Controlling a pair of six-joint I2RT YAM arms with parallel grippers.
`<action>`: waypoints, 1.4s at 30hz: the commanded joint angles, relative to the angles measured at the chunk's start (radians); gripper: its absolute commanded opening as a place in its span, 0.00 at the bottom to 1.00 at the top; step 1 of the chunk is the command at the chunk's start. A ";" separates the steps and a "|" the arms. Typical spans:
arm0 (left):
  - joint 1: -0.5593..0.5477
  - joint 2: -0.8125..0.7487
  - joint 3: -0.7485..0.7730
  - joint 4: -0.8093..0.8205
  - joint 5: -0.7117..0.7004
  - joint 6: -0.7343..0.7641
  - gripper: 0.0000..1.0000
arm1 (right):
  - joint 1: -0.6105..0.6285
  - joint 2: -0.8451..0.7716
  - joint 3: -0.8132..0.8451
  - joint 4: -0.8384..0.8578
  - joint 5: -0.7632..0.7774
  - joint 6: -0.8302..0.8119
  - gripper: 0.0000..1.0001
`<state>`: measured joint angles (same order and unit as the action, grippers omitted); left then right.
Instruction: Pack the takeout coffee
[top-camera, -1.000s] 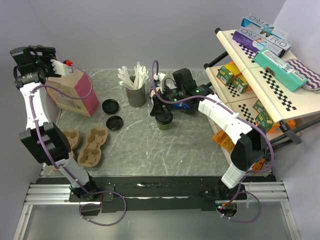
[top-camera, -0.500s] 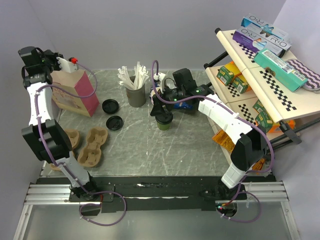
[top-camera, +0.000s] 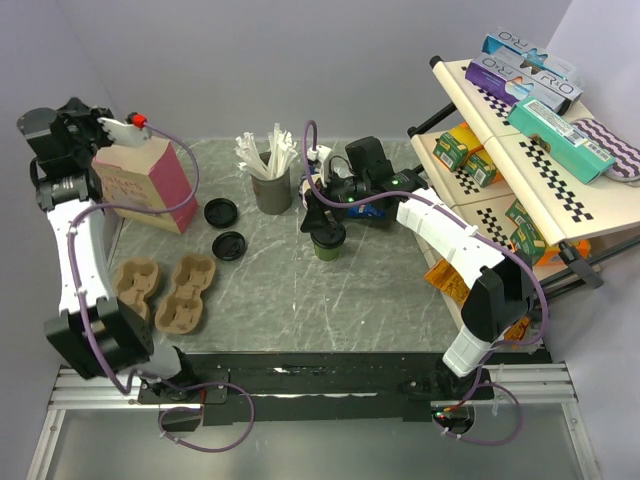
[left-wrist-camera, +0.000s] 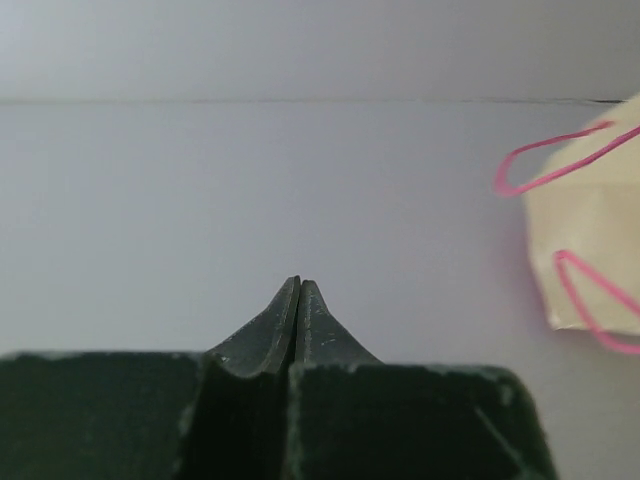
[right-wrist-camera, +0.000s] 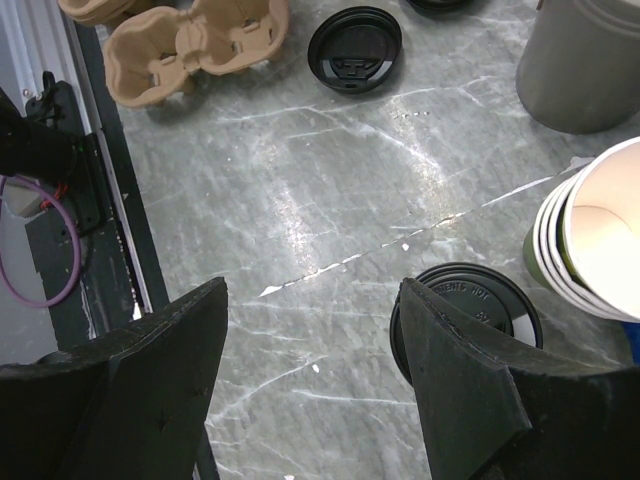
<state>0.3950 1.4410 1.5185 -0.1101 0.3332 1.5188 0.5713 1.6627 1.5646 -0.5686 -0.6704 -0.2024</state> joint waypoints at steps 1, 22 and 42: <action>0.005 -0.109 -0.017 0.041 -0.011 -0.057 0.01 | -0.007 -0.038 0.002 0.030 -0.014 0.011 0.76; 0.076 0.281 0.510 -0.538 0.165 0.207 0.66 | -0.005 -0.026 0.043 0.042 -0.078 0.061 0.76; 0.019 0.424 0.447 -0.446 0.175 0.429 0.67 | -0.008 0.034 0.080 0.049 -0.084 0.090 0.77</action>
<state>0.4450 1.8652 2.0720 -0.7544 0.4770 1.9198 0.5713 1.6836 1.6043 -0.5400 -0.7464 -0.1215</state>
